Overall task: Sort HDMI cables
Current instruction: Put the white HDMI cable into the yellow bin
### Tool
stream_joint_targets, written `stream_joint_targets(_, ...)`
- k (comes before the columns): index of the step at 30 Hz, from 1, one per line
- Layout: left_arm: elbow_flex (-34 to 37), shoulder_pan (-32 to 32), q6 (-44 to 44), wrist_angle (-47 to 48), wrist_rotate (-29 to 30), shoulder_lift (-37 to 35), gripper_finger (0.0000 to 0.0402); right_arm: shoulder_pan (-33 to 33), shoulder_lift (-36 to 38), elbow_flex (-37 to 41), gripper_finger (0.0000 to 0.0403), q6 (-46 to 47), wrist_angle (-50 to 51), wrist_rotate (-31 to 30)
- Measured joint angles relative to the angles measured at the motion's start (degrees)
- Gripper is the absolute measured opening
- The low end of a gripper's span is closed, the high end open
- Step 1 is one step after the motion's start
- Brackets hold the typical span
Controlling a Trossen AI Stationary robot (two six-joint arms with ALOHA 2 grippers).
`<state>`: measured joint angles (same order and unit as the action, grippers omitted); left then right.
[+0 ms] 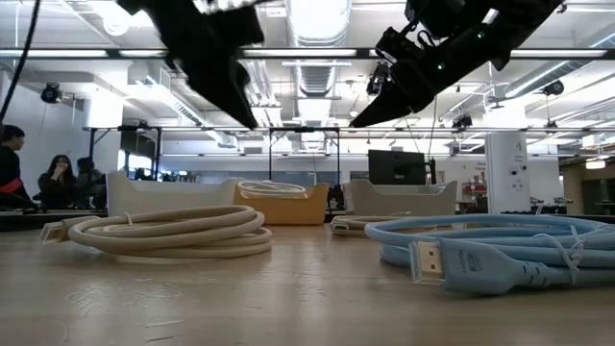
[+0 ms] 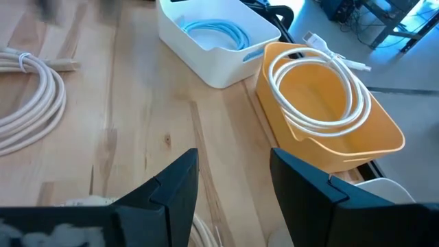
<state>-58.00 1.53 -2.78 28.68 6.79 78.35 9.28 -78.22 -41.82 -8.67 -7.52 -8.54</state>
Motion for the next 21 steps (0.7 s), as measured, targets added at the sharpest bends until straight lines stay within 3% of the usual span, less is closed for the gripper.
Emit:
stream_joint_targets(4, 0.0, 4.7, 8.9, 3.6, -8.7, -2.6, 0.0206, 0.0, 0.0, 0.0, 0.0178, 0.1, 0.0, 0.0)
stream_joint_targets(10, 0.1, 14.3, 21.1, 6.7, -8.9, -2.1, 0.0202, 0.0, 0.0, 0.0, 0.0178, 0.4, 0.0, 0.0)
stream_joint_targets(21, 0.2, 28.8, 41.1, 10.1, -9.1, 5.8, 0.0201, 0.0, 0.0, 0.0, 0.0178, 1.2, 0.0, 0.0)
